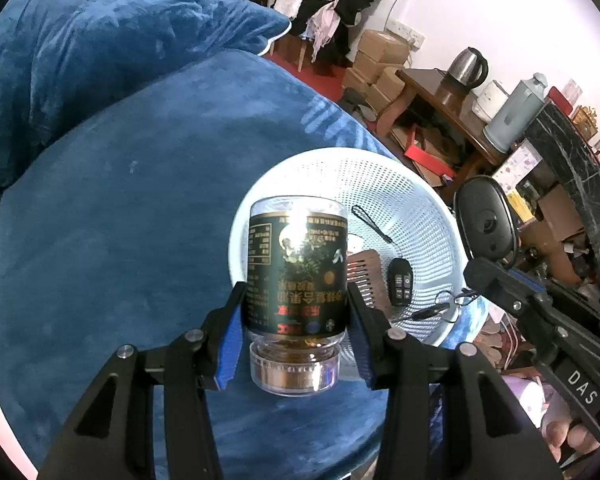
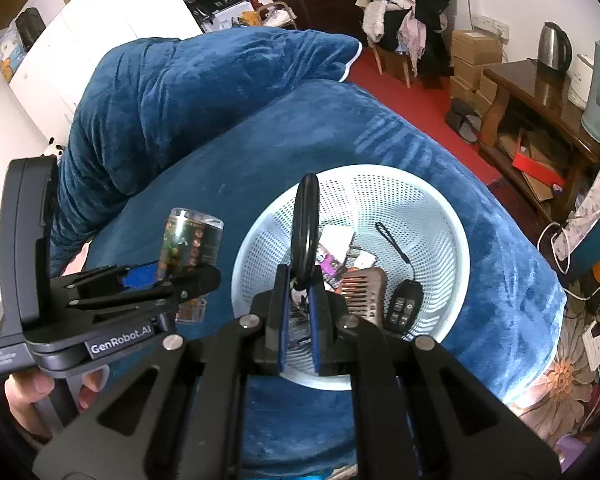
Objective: Organize rigid objects
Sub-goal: 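Carry the pill bottle and key fob over the white colander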
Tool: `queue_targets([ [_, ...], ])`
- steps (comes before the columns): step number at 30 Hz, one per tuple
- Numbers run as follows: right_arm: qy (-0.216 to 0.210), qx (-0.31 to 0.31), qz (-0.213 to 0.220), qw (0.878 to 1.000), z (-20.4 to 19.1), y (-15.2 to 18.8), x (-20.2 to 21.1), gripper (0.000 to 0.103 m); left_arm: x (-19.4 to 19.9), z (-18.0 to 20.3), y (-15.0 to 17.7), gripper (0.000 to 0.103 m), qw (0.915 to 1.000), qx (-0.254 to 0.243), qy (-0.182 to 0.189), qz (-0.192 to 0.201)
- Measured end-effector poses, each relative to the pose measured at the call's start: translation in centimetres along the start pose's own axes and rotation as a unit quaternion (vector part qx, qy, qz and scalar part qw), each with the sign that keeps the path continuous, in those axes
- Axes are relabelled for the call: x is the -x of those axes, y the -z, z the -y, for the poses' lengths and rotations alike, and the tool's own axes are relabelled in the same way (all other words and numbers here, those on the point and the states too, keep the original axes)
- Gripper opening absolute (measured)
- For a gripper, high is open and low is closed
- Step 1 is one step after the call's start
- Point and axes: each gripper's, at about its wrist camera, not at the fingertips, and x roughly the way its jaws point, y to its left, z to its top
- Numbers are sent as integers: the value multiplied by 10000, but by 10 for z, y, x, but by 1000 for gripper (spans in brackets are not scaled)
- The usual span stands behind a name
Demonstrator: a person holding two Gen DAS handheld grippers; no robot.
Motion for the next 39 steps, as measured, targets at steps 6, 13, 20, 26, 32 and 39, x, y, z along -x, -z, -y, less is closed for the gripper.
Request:
queue_targets([
  [6,45,-104,-14,9999,12,-3,-3,9,-12,5,-2,48,9999,19,48,-109],
  [13,99,-158,-30,9998,18,-5,-6,9,-24,6,-7,48,9998,30,67,-205],
  [20,156,-201,-121,9996,24,-5,-13,9,-35,10,-10,48,9995,49,50,-305],
  [26,160,-221,-134,9995,26,-5,-14,9,-42,14,-10,48,9993,52,55,-368],
  [32,159,-229,-139,9995,26,-6,-15,9,-49,16,-11,48,9991,43,58,-420],
  [39,151,-234,-147,9995,28,-6,-17,9,-54,18,-13,48,9989,55,53,-465],
])
